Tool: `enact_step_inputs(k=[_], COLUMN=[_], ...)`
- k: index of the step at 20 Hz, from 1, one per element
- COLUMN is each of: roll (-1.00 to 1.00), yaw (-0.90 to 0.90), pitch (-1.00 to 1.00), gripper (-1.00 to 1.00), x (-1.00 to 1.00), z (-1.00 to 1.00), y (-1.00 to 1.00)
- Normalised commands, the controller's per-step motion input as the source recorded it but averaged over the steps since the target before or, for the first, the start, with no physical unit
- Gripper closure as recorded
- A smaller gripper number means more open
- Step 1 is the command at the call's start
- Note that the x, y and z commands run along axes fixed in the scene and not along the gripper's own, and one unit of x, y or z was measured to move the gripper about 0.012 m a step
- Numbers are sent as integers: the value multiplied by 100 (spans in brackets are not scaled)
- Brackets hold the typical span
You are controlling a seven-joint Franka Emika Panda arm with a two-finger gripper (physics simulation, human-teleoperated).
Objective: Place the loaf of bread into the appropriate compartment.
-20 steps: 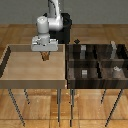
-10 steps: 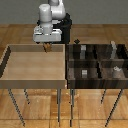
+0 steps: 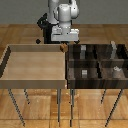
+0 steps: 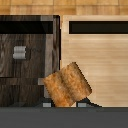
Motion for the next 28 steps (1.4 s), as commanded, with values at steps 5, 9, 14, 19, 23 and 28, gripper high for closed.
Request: enact_step_inputs(k=[5, 9, 14, 19, 23, 28], roll=[0, 0, 0, 0, 0, 0], yaw=[0, 0, 0, 0, 0, 0], pitch=[0, 0, 0, 0, 0, 0], gripper=[100, 100, 100, 100, -100, -100], x=[0, 0, 70, 100, 0, 0], z=[0, 0, 0, 0, 0, 0], y=[100, 100, 20, 0, 0, 0])
